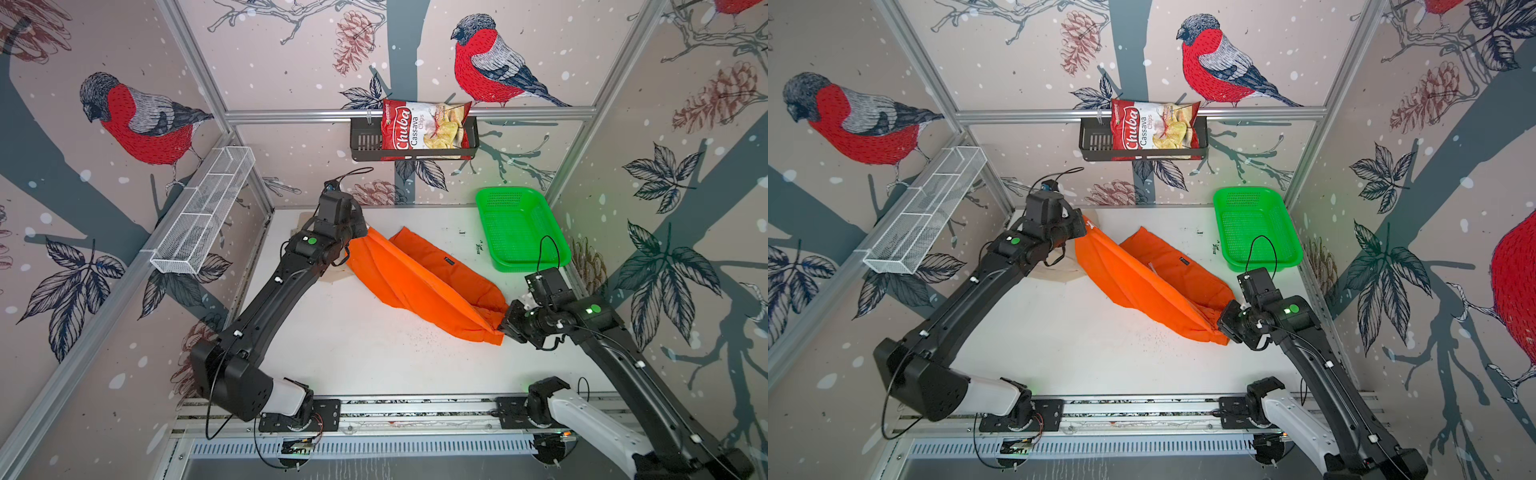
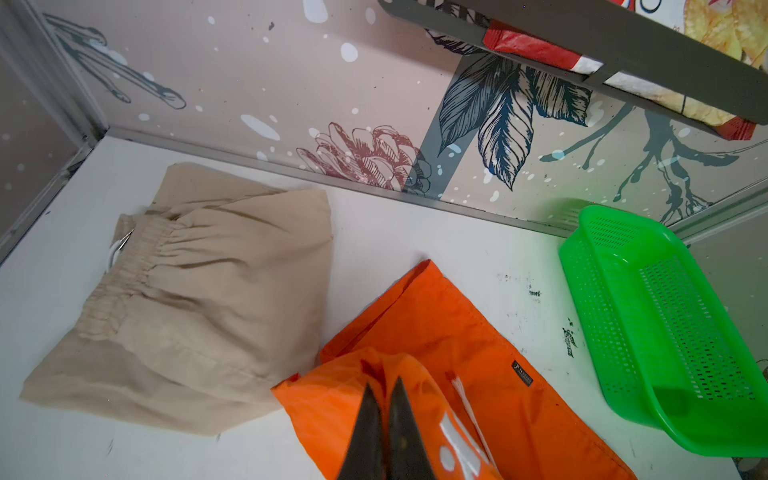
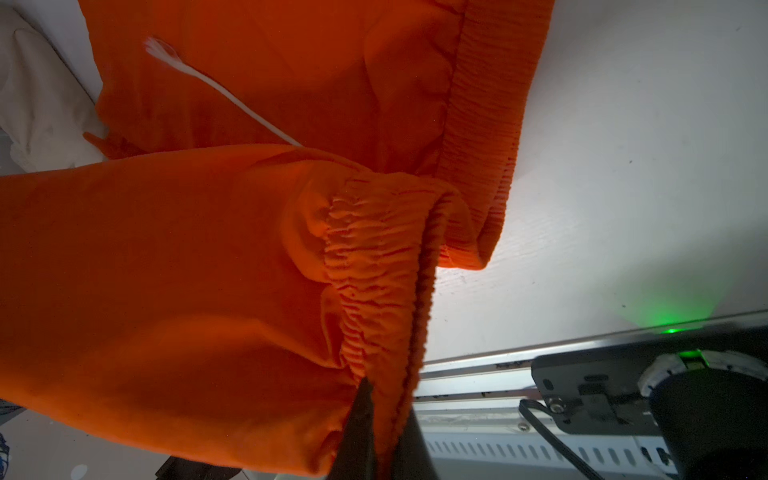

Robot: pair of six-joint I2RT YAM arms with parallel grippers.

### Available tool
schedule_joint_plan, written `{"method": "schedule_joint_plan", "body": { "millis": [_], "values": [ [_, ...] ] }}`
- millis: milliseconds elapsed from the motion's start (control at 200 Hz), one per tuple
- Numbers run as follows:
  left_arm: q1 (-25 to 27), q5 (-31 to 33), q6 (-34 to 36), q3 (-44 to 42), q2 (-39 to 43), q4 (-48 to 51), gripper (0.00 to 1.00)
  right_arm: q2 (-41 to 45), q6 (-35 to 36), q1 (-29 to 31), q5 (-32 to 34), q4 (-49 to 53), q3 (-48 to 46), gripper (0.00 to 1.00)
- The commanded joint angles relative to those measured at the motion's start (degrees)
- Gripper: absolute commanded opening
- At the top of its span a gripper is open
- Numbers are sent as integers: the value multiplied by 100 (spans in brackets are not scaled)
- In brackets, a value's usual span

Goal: Fold and stack the shorts
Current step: 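Lift the near edge with both grippers and carry it over the far waistband, then lay the folded edge down and open both grippers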

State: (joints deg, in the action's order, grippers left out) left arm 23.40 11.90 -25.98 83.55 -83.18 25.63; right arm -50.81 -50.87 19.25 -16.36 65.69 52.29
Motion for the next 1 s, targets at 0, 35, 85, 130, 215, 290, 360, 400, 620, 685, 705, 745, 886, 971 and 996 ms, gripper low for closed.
{"method": "schedule_joint_plan", "body": {
  "millis": [0,35,85,130,215,290,360,400,620,685,705,745,886,971,996],
  "values": [
    [-15,211,251,237,-333,-673,0,-203,590,-221,-54,265,-183,0],
    [-15,132,251,316,-479,-681,0,-305,698,-305,-121,239,-236,0],
    [-10,44,260,403,-681,-682,0,-465,854,-433,-202,232,-282,0],
    [-11,-1,271,507,-855,-675,0,-604,996,-533,-232,225,-300,0],
    [13,-12,299,669,-1166,-707,0,-792,1207,-735,-201,130,-294,0],
    [40,-9,333,805,-1400,-792,0,-970,1411,-956,-228,37,-271,0],
    [66,-20,368,918,-1642,-903,0,-1128,1571,-1116,-226,-24,-241,0],
    [84,-34,386,984,-1787,-992,0,-1207,1655,-1210,-223,-76,-242,0],
    [189,-215,366,1617,-2847,-1139,0,-1634,1995,-1751,-237,-491,-388,3],
    [243,-355,356,1860,-3231,-1170,0,-1749,2062,-1911,-227,-658,-432,5],
    [266,-383,355,1937,-3344,-1164,0,-1776,2071,-1964,-225,-707,-439,6],
    [321,-425,352,2101,-3578,-1133,0,-1829,2073,-2069,-171,-825,-459,9],
    [428,-584,291,2521,-4247,-1065,25,-1925,1954,-2390,-70,-1411,-549,36],
    [438,-750,252,2590,-4416,-1165,42,-1848,1765,-2467,66,-1695,-462,45],
    [437,-746,240,2588,-4427,-1192,47,-1830,1746,-2476,98,-1736,-426,46]
  ]
}}
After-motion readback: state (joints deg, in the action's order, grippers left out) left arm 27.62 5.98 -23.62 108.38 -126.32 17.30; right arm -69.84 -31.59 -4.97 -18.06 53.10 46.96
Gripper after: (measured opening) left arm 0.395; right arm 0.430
